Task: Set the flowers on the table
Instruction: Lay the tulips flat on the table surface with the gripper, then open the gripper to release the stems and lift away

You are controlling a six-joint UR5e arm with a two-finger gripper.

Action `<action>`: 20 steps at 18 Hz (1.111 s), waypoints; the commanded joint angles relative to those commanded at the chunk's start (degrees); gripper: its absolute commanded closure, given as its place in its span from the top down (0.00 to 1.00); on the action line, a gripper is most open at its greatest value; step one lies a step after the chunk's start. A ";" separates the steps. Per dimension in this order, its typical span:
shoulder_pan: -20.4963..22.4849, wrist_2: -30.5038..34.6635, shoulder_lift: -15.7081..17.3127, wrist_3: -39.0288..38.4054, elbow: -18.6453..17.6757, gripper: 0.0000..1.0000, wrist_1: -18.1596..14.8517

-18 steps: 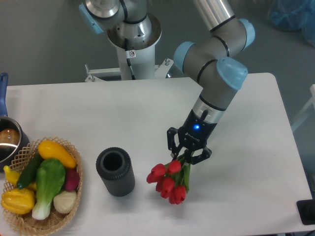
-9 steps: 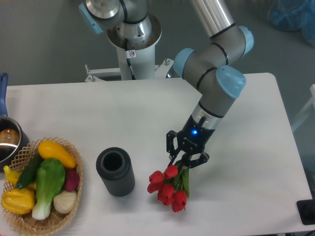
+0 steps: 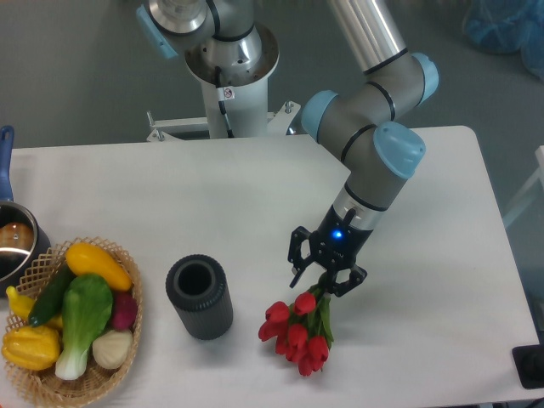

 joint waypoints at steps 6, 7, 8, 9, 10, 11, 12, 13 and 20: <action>1.41 -0.44 2.98 -2.27 1.23 1.00 -0.09; 2.10 -0.44 4.03 -3.76 1.67 1.00 0.00; 3.15 -0.18 5.17 -4.30 2.54 1.00 -0.09; 3.95 0.00 6.23 -4.39 3.16 1.00 -0.09; 4.48 0.17 6.85 -4.31 3.43 1.00 -0.17; 5.35 0.87 7.12 -4.22 3.69 1.00 -0.18; 6.06 2.62 7.47 -3.96 4.39 1.00 -0.18; 6.50 4.81 7.56 -3.78 5.44 1.00 -0.35; 10.02 16.76 8.08 5.26 4.05 1.00 -2.10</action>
